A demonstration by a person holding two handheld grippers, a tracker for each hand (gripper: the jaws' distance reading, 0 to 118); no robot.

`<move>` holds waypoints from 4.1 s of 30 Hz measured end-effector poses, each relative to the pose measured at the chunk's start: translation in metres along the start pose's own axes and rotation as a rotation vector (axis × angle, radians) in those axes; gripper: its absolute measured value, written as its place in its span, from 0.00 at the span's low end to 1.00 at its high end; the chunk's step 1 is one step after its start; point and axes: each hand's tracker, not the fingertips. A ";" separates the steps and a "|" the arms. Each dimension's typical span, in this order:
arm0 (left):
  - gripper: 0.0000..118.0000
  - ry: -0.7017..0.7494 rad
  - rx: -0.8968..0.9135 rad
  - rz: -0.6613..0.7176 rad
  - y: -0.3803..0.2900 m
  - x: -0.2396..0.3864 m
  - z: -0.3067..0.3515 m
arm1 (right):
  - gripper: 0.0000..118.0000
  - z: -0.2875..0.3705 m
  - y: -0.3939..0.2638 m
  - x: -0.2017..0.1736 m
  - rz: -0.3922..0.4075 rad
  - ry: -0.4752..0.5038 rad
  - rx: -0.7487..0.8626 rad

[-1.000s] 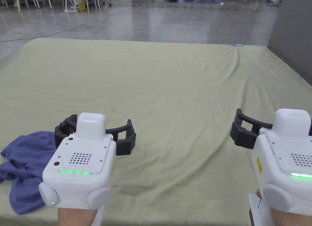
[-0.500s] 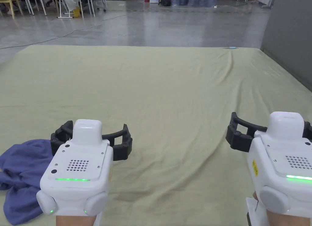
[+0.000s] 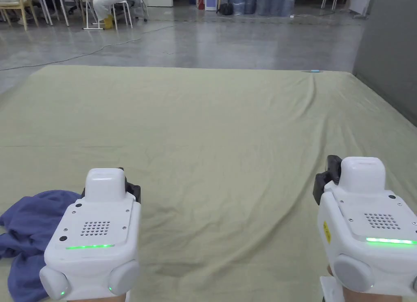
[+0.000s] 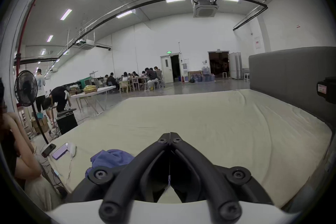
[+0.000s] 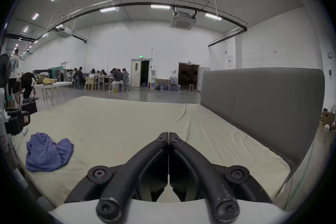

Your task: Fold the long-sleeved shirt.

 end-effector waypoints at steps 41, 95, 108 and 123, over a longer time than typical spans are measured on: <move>0.63 0.114 -0.943 0.156 -0.119 -0.129 -0.179 | 0.00 -0.047 -0.037 -0.181 0.015 0.471 -0.120; 0.00 -0.288 -0.370 0.184 -0.048 0.022 -0.030 | 0.00 -0.015 -0.031 0.028 -0.085 -0.025 -0.207; 0.84 -0.200 -0.667 0.077 -0.087 0.024 -0.114 | 0.00 -0.018 -0.026 0.018 -0.083 0.018 -0.226; 0.00 -0.223 -0.711 -0.007 -0.112 0.046 -0.140 | 0.08 -0.040 -0.047 0.018 -0.090 0.018 -0.318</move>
